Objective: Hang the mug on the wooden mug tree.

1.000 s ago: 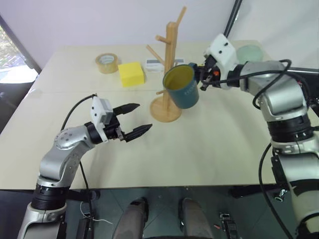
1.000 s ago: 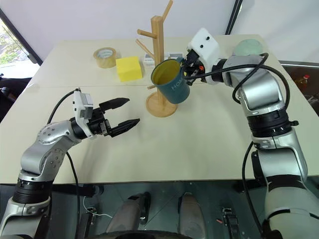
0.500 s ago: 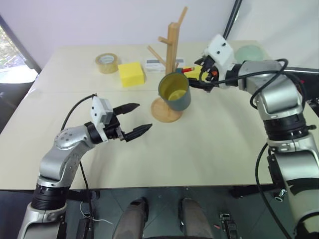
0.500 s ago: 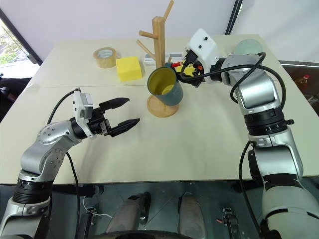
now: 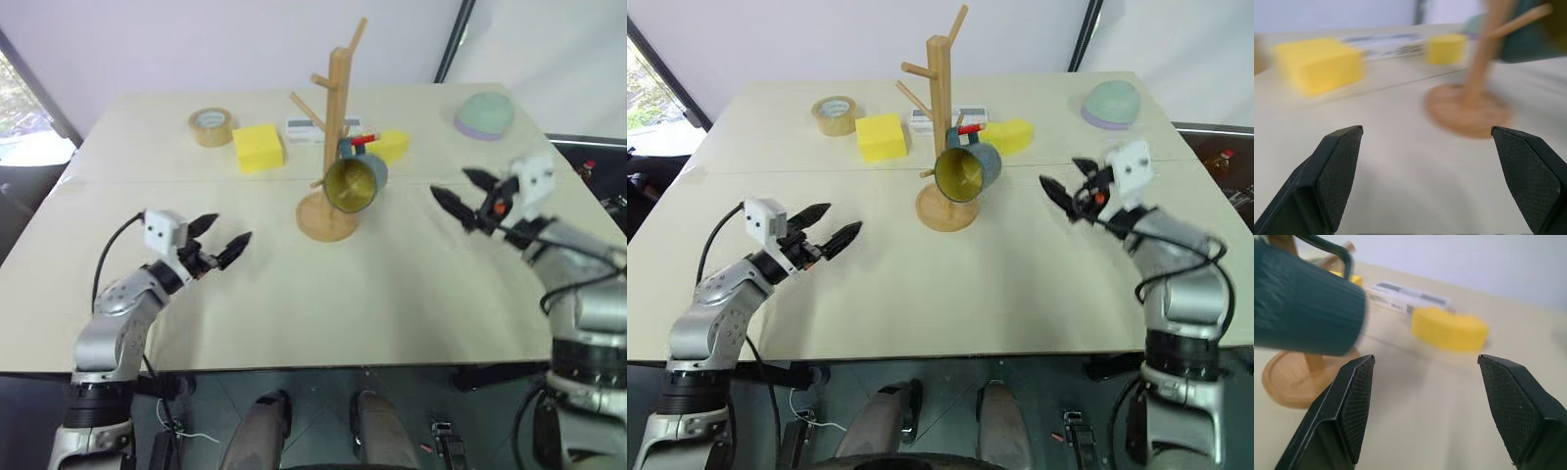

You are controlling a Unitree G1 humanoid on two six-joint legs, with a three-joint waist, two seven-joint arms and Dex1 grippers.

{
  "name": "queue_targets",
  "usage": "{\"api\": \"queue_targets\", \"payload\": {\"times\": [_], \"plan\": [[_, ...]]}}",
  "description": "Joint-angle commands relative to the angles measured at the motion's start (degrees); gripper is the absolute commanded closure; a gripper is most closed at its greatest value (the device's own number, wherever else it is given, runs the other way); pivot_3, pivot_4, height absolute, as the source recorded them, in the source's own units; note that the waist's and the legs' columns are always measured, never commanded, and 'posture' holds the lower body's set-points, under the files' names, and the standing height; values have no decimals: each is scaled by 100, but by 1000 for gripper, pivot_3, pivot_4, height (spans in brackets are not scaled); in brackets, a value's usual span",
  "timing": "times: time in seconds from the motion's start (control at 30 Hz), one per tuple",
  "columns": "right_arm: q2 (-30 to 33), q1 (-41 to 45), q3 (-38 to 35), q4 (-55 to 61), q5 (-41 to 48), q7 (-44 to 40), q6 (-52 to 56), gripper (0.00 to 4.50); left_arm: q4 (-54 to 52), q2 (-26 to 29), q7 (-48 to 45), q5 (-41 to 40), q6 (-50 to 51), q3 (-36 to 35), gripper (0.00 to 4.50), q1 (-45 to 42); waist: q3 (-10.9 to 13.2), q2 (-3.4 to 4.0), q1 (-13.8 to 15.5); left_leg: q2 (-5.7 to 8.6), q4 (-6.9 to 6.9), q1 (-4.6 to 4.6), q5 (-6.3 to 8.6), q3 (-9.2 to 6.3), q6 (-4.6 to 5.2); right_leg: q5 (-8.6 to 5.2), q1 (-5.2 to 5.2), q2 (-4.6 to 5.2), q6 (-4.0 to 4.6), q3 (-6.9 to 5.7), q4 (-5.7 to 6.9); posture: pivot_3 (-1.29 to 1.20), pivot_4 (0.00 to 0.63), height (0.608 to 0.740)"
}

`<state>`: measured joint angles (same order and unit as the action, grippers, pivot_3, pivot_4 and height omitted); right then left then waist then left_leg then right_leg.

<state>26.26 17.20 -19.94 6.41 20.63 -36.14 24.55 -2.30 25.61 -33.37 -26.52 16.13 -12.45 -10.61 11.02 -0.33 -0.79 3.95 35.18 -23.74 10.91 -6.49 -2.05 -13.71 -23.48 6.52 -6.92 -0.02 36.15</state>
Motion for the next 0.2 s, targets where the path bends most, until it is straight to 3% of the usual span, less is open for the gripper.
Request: {"api": "queue_targets", "payload": {"times": [0.03, 0.2], "plan": [[-241, -248, -68, 120, 190, 32, -564, 1013, 133, -63, 264, 179, -326, -231, 0, 48, 1, 1, 0, -1, 2, 4, 0, 0, 0, 1, 5, 1, 2, 1, -1, 0, 150, 740], [-557, -526, 177, -74, 154, 62, -1014, 1013, 209, -112, 271, 238, -502, -253, 0, 256, -2, -3, 1, -4, 4, 27, 1, -3, -2, 0, 34, 13, 4, 6, -11, 0, 150, 740]]}}
